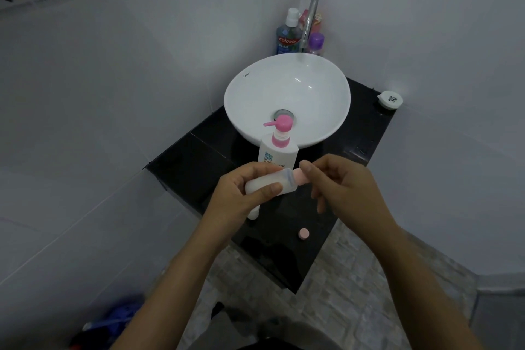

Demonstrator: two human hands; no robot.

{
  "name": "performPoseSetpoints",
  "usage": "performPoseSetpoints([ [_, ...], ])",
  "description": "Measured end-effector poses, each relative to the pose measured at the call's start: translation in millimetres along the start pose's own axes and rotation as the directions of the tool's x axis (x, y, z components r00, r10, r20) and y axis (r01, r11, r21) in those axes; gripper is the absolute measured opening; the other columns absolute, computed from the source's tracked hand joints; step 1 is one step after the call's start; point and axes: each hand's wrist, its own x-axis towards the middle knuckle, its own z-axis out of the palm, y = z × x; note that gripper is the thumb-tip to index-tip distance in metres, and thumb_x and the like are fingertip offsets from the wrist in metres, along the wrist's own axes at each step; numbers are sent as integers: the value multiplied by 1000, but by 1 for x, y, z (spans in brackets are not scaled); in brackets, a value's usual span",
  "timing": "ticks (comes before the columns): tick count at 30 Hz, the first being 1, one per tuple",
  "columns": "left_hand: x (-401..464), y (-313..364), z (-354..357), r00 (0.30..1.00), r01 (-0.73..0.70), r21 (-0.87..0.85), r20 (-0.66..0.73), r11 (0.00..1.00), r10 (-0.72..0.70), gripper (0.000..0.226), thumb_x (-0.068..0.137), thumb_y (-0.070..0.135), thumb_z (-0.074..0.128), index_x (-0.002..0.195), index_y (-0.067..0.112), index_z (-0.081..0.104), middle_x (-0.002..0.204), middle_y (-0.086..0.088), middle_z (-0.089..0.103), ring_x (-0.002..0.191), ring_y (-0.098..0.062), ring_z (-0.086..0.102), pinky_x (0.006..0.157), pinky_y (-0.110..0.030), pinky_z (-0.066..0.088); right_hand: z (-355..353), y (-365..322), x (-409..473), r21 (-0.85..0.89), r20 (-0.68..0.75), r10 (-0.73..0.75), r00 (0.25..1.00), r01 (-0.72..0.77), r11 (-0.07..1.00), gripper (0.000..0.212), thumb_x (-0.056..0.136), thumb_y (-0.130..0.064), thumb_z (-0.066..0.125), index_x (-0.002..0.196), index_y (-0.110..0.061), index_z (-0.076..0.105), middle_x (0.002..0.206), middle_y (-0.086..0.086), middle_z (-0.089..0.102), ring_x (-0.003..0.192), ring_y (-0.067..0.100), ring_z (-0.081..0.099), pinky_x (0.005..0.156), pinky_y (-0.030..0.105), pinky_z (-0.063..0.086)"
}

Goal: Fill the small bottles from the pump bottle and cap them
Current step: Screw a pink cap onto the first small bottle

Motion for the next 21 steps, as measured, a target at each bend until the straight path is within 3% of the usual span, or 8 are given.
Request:
performPoseSetpoints([
  [4,0,-1,0,1000,3,0,-4,1000,-3,29,80,14,67,110,12,66,110,-4,68,101,-12,63,76,-16,53,-6,-2,-3,60,93,-58,994,53,997,20,88,-25,60,107,-19,63,85,1,68,58,11,63,49,8,43],
  [6,1,-1,1,1000,1,8,3,1000,-1,30,81,13,67,110,10,66,111,-5,68,102,-12,63,75,-16,52,-4,1,-2,27,59,-37,998,36,999,16,89,-28,59,96,-15,66,74,1,68,52,9,60,46,7,41],
  [8,1,-2,2,1000,5,13,7,1000,-5,30,81,13,67,111,9,66,112,-5,67,103,-13,63,76,-16,52,-1,2,0,-15,16,-2,1000,3,1000,24,89,-38,56,87,-15,65,64,1,65,46,8,56,43,8,41],
  [10,1,-3,2,1000,11,12,10,1000,-11,30,81,15,67,111,10,66,113,-5,67,106,-15,63,78,-20,53,-1,1,0,-9,9,-5,1000,5,1000,24,89,-40,54,89,-18,64,68,2,66,47,9,57,45,9,42],
  [14,1,-4,1,1000,24,-11,12,1000,-24,31,81,15,66,112,9,65,114,-5,67,106,-15,63,77,-18,53,-7,0,-4,37,100,-73,992,70,997,21,88,-25,61,108,-20,62,84,0,69,59,11,64,50,9,45],
  [18,1,-2,2,1000,20,1,13,1000,-20,30,82,13,66,111,9,65,110,-3,67,101,-9,63,73,-14,52,1,5,-2,27,30,1,1000,-2,1000,18,88,-32,60,90,-16,66,66,1,66,45,10,58,43,8,40],
  [21,0,-1,1,1000,23,-26,12,999,-23,34,78,18,67,111,9,66,108,-2,68,98,-7,64,73,-14,52,2,5,-3,40,15,-4,1000,4,999,20,88,-35,59,96,-19,65,69,1,67,47,10,59,44,8,40],
])
